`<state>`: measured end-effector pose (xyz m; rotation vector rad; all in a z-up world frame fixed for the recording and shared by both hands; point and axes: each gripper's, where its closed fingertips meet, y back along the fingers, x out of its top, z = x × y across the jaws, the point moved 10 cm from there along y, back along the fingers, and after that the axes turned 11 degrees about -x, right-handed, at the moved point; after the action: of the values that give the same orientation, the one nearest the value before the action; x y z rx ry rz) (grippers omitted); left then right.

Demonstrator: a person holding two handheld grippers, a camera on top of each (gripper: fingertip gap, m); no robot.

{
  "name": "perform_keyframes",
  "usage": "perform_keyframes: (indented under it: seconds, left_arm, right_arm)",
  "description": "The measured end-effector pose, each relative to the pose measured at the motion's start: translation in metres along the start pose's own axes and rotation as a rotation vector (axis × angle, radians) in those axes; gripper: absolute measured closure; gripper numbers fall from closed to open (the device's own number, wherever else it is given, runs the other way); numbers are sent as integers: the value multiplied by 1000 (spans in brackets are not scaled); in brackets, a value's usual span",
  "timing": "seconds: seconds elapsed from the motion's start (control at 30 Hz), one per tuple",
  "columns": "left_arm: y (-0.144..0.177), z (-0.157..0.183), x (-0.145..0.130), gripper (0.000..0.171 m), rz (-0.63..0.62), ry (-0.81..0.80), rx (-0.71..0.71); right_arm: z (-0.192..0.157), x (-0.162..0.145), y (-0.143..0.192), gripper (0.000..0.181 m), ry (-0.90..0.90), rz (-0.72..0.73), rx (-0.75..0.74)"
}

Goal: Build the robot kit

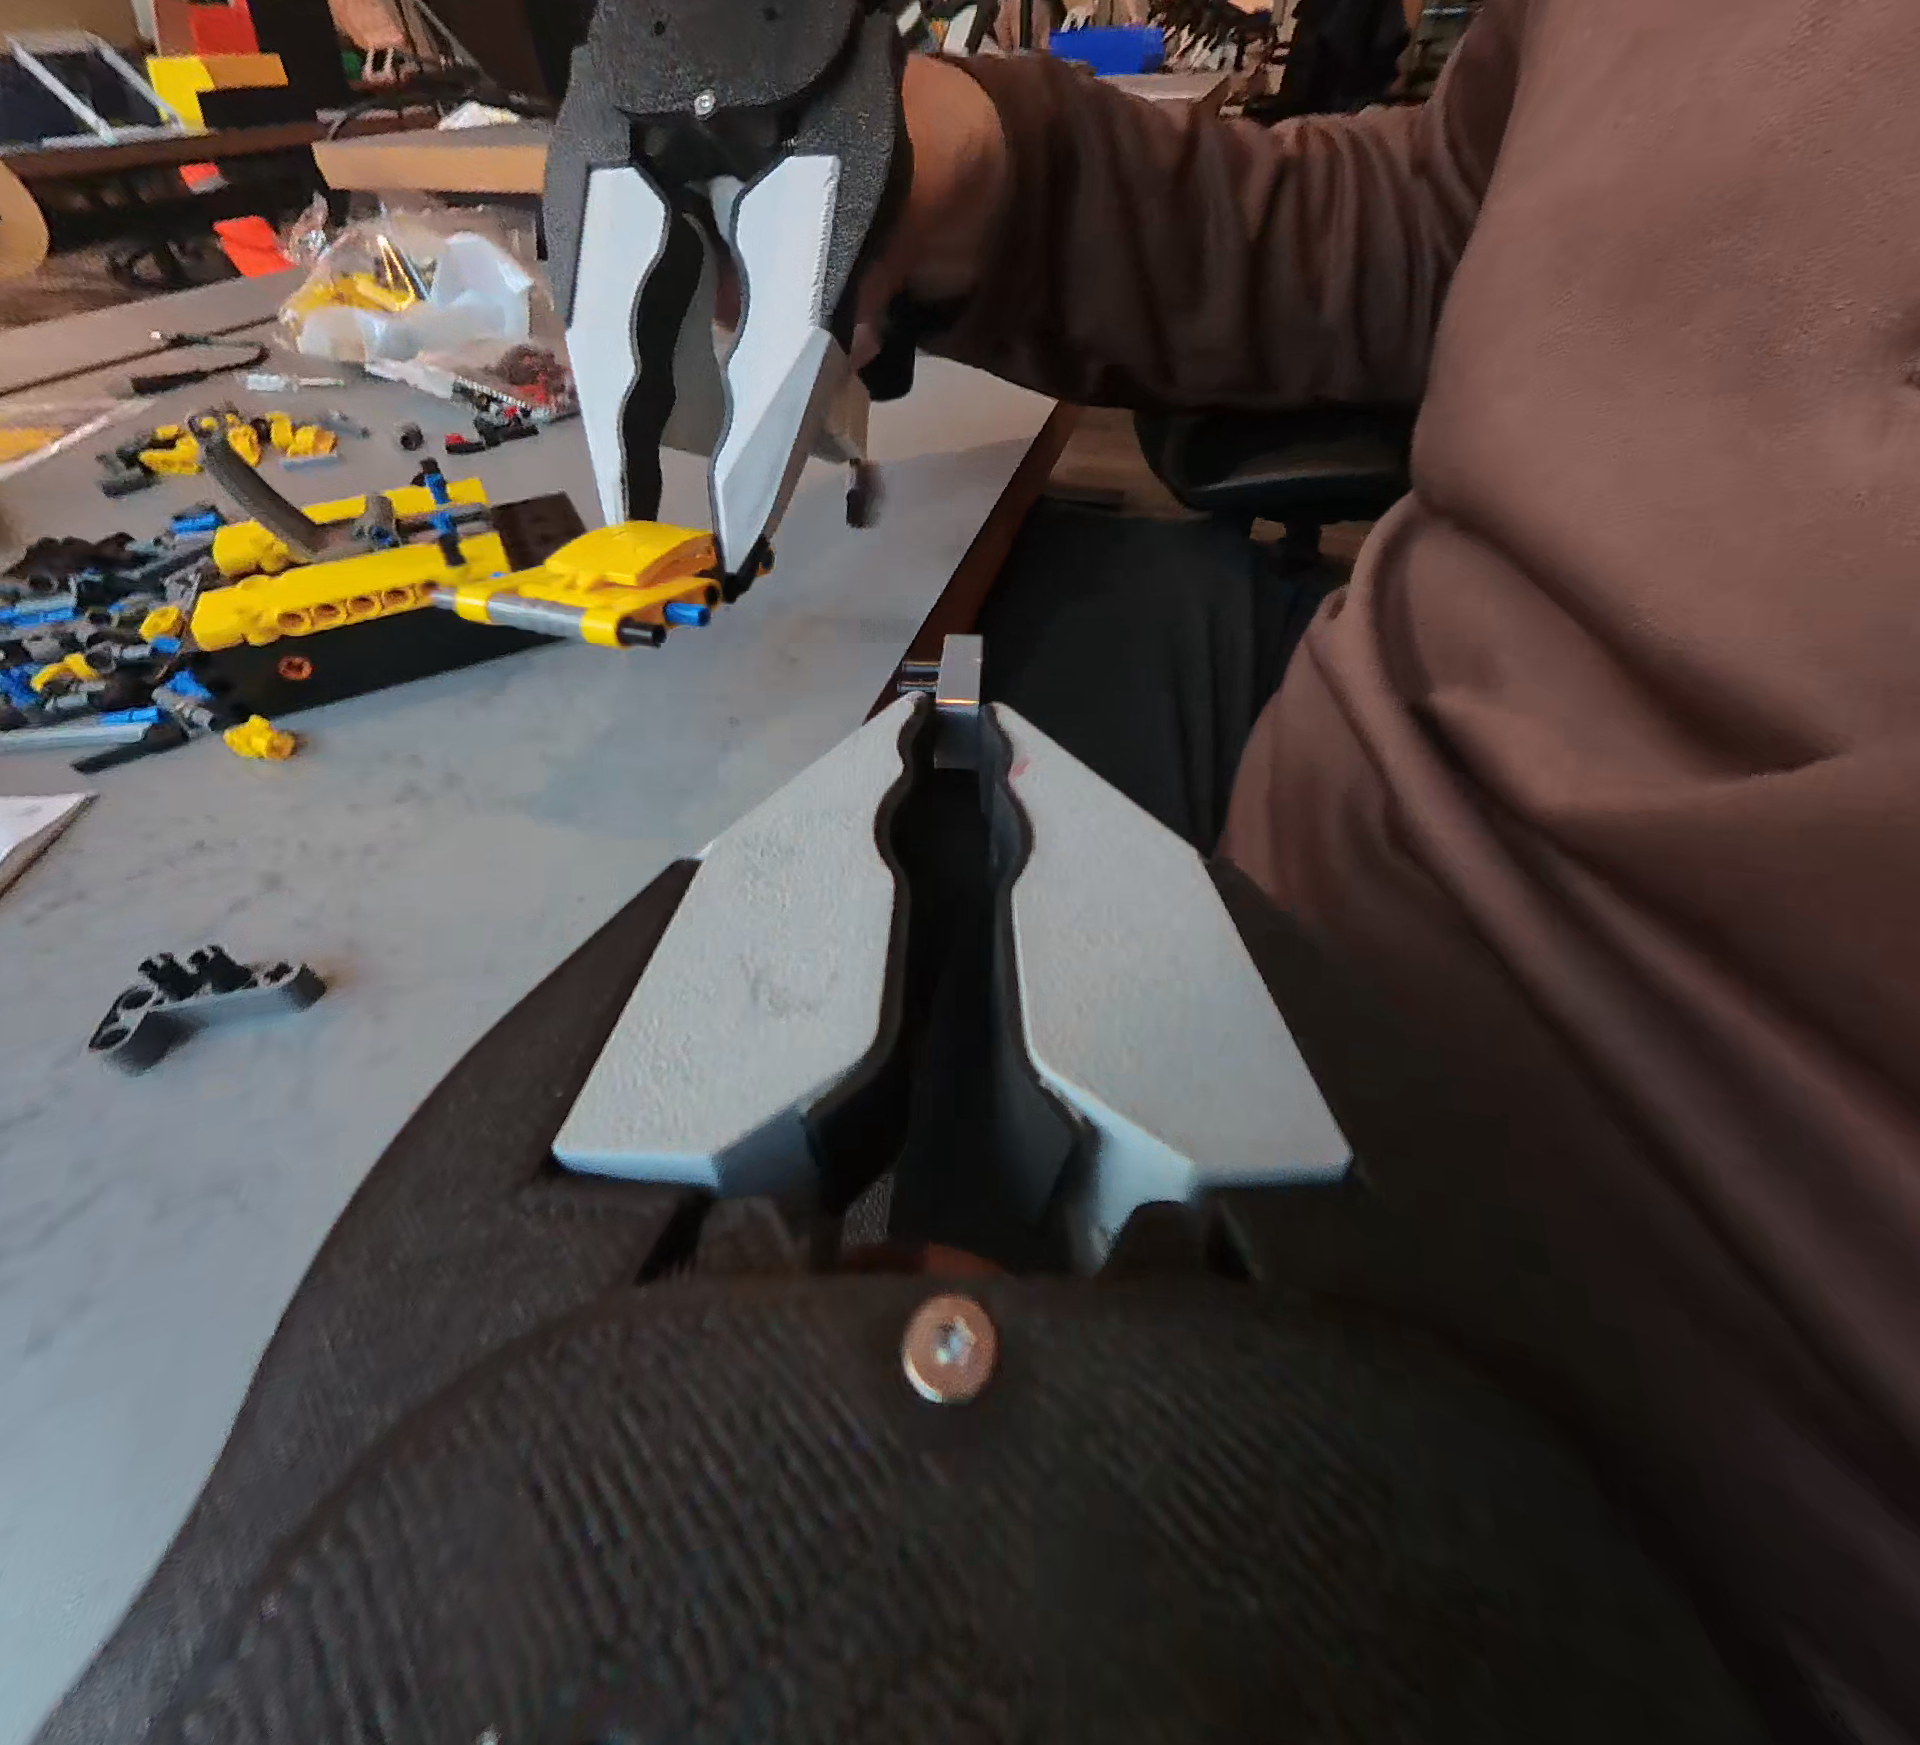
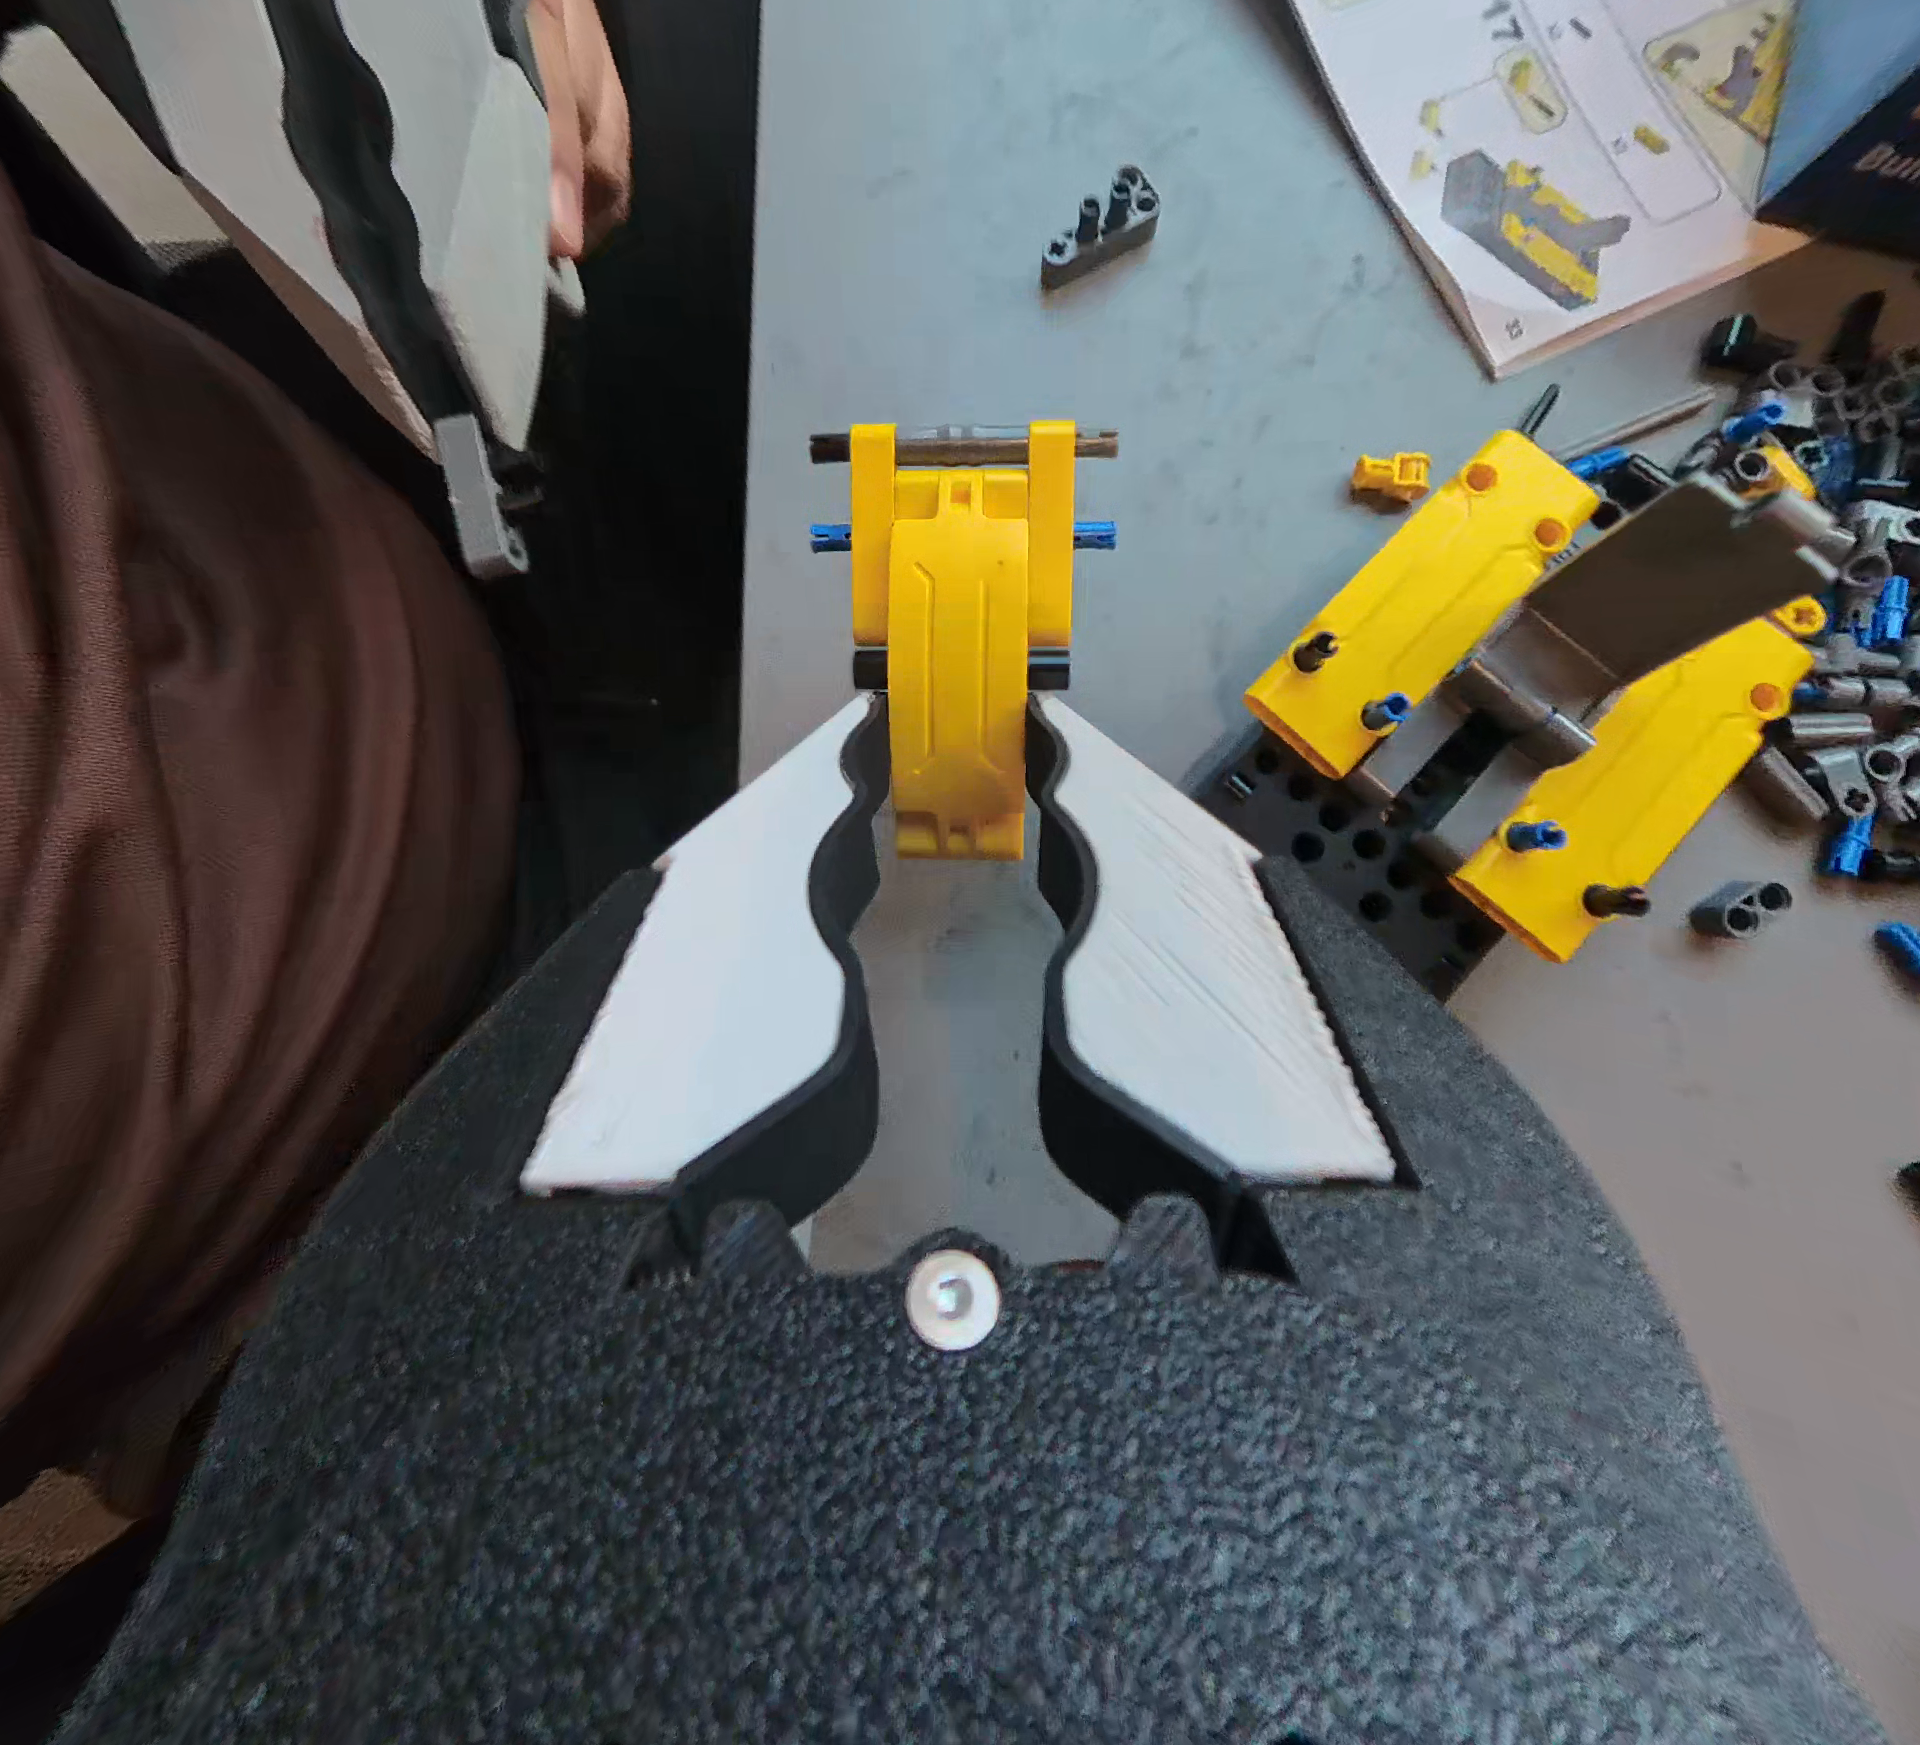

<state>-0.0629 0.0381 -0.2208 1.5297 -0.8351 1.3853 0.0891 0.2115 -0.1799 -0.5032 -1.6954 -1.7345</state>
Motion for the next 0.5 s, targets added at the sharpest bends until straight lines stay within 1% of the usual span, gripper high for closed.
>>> perform_keyframes:
  seconds: [0.07,0.13,0.27,0.33,0.43,0.5]
  left_arm:
    - [3,-1,-1,167,-10,3,6]
    - [2,-2,0,167,-6,14,9]
    - [-4,-3,-1,167,-39,36,9]
    - [-8,-2,-3,167,-70,23,15]
    - [-13,-2,-5,167,-124,-16,45]
    - [-15,-2,-7,167,-154,-41,71]
  right_arm:
    - [0,-2,-5,156,17,-46,-37]
    - [-2,-2,-9,157,7,-61,-36]
    - [-6,-5,-15,156,-68,-122,-55]
    - [-10,-8,-17,147,-119,-159,-70]
    - [-14,-14,-11,147,-116,-176,-132]
    - [-18,-18,-7,148,-122,-185,-140]
